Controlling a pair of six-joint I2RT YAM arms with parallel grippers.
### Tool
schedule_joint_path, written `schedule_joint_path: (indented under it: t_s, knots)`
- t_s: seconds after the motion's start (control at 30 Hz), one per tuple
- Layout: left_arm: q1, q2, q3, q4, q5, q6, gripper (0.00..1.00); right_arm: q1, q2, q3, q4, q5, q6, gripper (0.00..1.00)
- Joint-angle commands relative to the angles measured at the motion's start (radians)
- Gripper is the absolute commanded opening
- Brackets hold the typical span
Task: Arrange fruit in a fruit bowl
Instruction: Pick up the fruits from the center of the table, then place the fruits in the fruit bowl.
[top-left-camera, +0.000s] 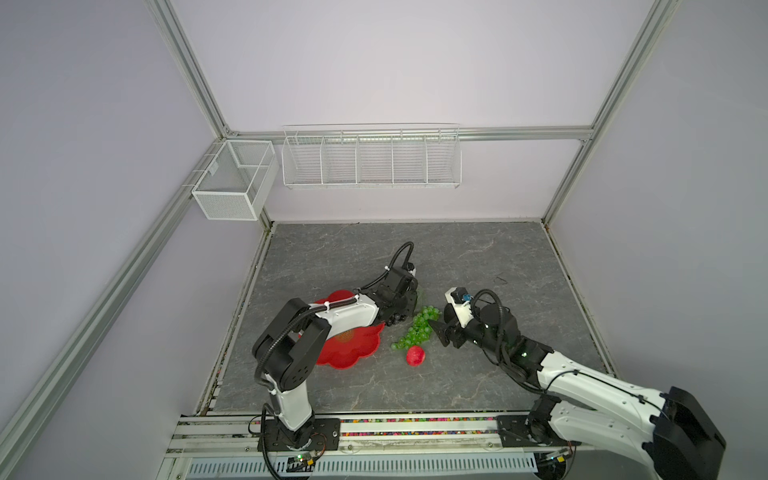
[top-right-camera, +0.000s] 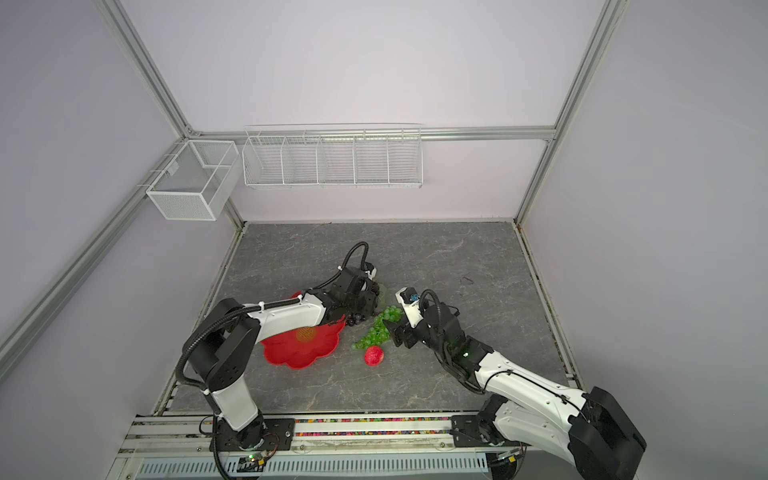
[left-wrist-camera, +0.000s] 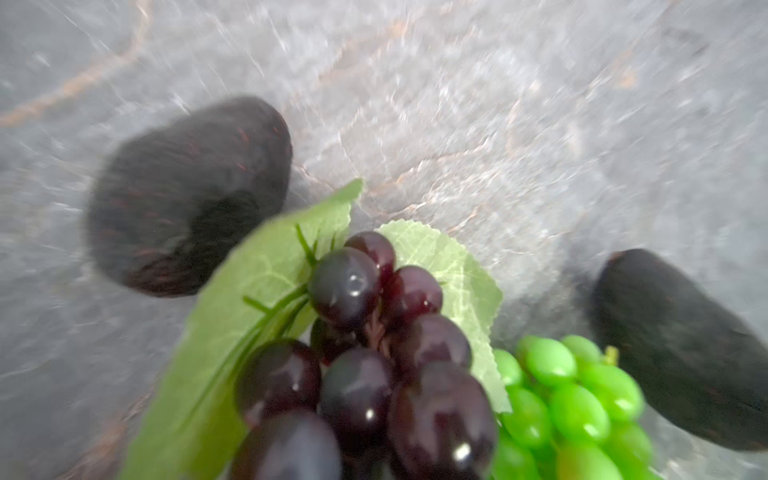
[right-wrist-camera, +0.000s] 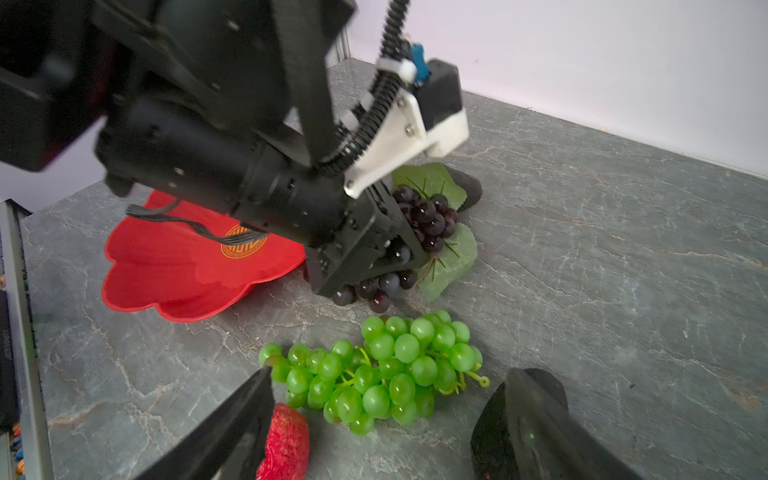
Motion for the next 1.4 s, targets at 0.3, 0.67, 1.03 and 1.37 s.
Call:
schedule_joint_path:
  t_s: [0.3, 0.67, 1.03, 1.37]
  knots:
    - [0.000, -0.469, -0.201, 0.137, -0.196, -0.007, 0.10, -0.003, -0.029, -0.013, 0.021, -0.078, -0.025, 0.88]
    - [0.021, -0.682, -0.102, -0.613, -0.541, -0.247, 0.08, 0.009, -0.024, -0.030, 0.085, -0.153, -0.022, 0.88]
    - [0.120, -0.555, -0.155, -0.635, -0.515, -0.284, 0.07, 0.010, -0.034, -0.032, 0.083, -0.160, -0.021, 0.88]
    - [0.151, -0.287, -0.112, -0.691, -0.527, -0.361, 0.07, 0.010, -0.040, -0.033, 0.075, -0.155, -0.023, 0.88]
